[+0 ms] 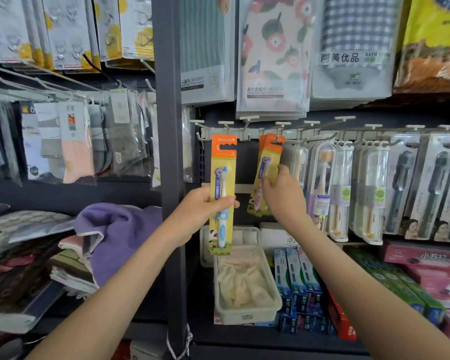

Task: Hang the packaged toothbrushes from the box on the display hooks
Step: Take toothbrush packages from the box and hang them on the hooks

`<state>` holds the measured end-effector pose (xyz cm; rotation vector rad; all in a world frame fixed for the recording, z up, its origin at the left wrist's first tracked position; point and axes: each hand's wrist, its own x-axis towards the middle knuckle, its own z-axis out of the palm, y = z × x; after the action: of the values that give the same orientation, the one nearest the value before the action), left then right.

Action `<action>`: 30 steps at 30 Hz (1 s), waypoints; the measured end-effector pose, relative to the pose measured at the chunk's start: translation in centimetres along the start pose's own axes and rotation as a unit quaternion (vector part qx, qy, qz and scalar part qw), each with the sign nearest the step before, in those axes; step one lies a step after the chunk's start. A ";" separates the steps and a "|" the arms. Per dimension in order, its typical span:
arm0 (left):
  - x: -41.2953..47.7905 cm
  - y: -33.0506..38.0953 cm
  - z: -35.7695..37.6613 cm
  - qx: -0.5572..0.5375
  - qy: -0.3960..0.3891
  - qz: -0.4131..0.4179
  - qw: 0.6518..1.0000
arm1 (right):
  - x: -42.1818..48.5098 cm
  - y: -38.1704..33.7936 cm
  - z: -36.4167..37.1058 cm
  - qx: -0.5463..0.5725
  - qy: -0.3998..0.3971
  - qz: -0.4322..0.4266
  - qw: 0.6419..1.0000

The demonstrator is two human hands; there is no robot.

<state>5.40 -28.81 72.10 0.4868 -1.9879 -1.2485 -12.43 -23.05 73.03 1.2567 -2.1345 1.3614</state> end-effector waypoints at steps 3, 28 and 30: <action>0.0 0.1 0.4 0.006 0.005 0.011 1.000 | -1.3 -1.6 -0.9 0.161 -0.012 -0.040 0.986; 3.1 0.1 -1.3 0.665 0.372 0.260 0.594 | 4.2 0.6 -1.3 0.160 -0.021 0.038 0.986; 3.2 0.2 -1.4 0.670 0.372 0.254 0.590 | 4.6 0.6 -0.6 0.144 -0.011 0.043 0.989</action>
<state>4.29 -31.67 73.86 0.8218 -1.6784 0.9522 -15.63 -24.77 76.04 1.2981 -2.0827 1.7522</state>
